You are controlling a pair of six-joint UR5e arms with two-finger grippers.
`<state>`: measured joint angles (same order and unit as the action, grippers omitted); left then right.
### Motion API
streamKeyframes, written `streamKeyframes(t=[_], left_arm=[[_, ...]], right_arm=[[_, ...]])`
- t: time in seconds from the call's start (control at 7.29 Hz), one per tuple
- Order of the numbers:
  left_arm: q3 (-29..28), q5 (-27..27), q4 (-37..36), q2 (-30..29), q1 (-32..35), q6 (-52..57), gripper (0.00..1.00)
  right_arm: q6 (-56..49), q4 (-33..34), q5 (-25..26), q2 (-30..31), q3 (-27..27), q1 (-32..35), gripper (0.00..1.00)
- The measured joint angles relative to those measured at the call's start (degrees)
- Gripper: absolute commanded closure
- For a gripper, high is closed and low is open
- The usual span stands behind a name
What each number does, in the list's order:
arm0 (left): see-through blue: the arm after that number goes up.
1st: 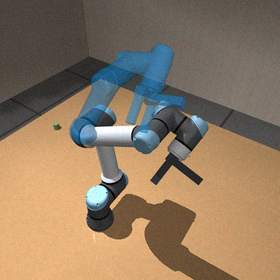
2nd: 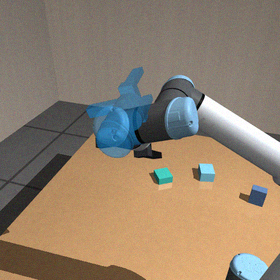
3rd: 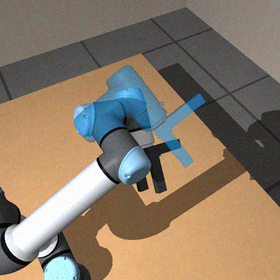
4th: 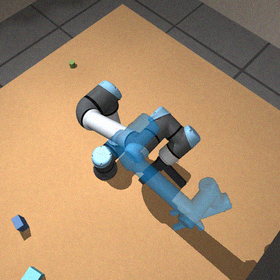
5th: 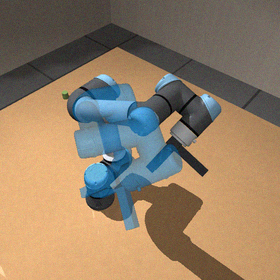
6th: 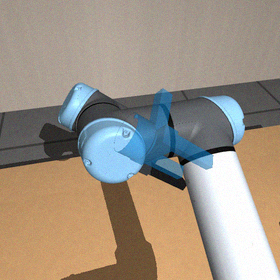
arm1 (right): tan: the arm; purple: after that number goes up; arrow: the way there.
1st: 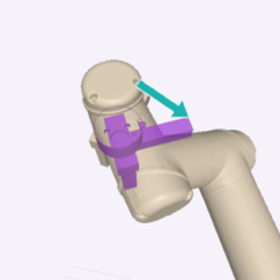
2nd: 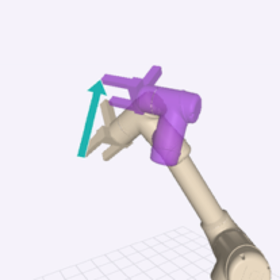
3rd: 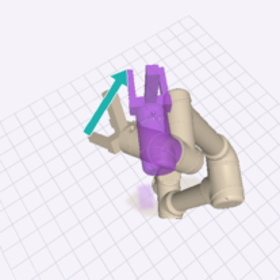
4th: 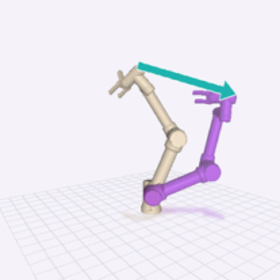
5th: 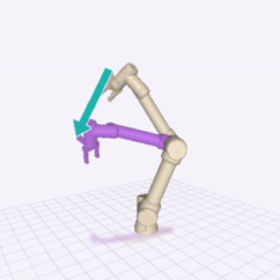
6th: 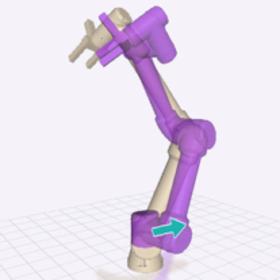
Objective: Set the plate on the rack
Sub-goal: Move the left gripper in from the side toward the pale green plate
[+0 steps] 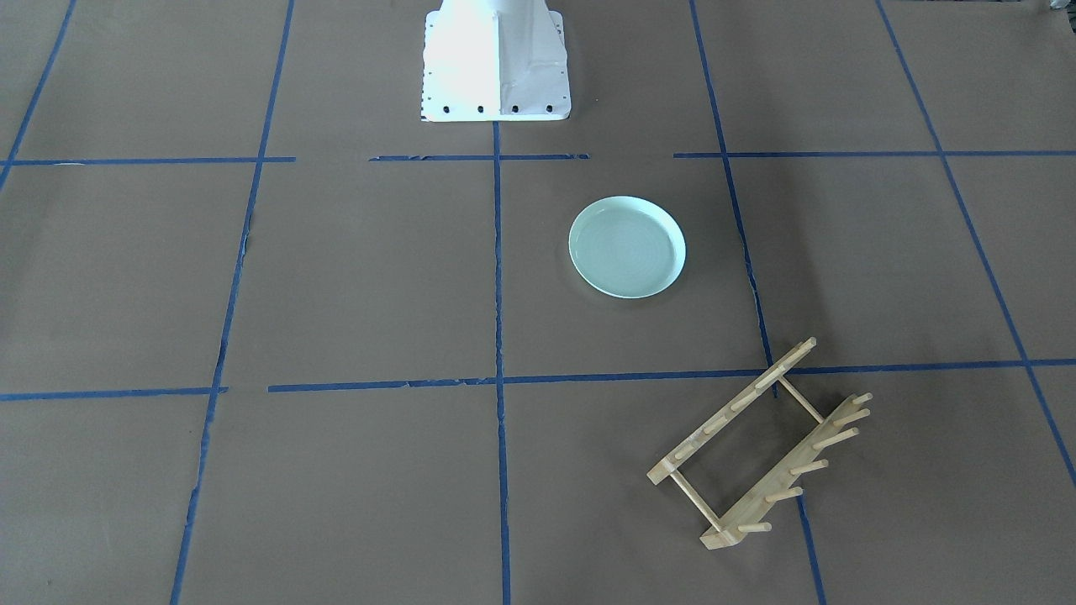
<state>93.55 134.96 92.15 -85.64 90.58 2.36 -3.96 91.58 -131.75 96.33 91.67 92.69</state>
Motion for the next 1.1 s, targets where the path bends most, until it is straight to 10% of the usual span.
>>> streamKeyframes(t=[1.1], left_arm=[[18.10,-0.06,-0.26,-6.13,-7.12,-22.17,0.00]], right_arm=[[-0.02,0.00,0.00,0.00,0.00,-0.01,0.00]])
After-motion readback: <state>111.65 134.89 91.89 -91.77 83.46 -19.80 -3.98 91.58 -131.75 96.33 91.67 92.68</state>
